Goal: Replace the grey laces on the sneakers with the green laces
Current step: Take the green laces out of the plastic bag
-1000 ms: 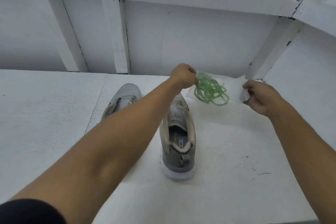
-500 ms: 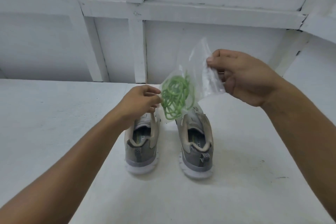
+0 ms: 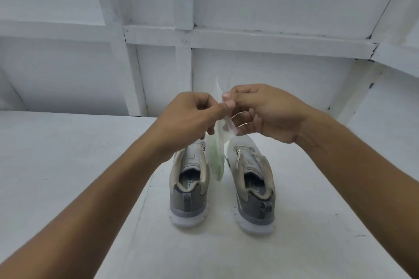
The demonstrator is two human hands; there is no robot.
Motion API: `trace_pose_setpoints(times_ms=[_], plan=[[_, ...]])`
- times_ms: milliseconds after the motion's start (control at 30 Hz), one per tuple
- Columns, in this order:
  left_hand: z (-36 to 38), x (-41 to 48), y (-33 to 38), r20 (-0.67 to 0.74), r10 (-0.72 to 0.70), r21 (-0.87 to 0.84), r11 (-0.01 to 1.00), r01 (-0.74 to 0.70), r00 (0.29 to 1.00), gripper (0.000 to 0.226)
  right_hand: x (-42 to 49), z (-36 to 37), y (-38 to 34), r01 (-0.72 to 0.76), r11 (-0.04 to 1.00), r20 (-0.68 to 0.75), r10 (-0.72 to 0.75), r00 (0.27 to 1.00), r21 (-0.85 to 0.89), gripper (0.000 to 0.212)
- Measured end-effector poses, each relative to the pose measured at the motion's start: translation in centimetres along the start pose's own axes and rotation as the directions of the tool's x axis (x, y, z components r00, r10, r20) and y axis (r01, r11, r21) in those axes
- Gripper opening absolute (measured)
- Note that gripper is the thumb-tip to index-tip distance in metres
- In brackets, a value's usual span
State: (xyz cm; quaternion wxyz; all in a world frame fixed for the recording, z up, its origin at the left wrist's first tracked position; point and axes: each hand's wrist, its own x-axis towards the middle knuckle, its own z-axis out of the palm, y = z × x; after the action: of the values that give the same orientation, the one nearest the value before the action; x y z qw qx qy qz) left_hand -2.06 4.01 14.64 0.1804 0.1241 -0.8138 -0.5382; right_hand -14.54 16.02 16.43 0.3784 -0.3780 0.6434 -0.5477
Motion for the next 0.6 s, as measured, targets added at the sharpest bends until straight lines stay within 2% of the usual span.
trace_pose_setpoints(times_ms=[100,300,467,600], plan=[[0.1,-0.6,-0.1,0.021,0.001,-0.052,0.999,0.000,1.000,0.030,-0.7,0.4,-0.1,-0.005,1.000,0.024,0.005,1.000,-0.015,0.024],[0.0,-1.4,0.2,0.073,0.049,-0.082,0.996,-0.043,0.996,0.044,-1.8,0.6,-0.4,0.021,0.999,0.035,-0.020,0.999,-0.049,0.018],[-0.4,-1.4,0.2,0.144,0.063,-0.136,0.990,-0.043,0.988,0.039,-2.3,0.6,-0.2,0.025,0.999,0.004,-0.025,1.000,-0.021,0.014],[-0.2,-1.5,0.4,0.098,0.039,-0.015,0.999,-0.038,0.994,0.031,-2.7,0.6,-0.3,0.014,0.999,-0.005,-0.015,1.000,-0.037,0.012]])
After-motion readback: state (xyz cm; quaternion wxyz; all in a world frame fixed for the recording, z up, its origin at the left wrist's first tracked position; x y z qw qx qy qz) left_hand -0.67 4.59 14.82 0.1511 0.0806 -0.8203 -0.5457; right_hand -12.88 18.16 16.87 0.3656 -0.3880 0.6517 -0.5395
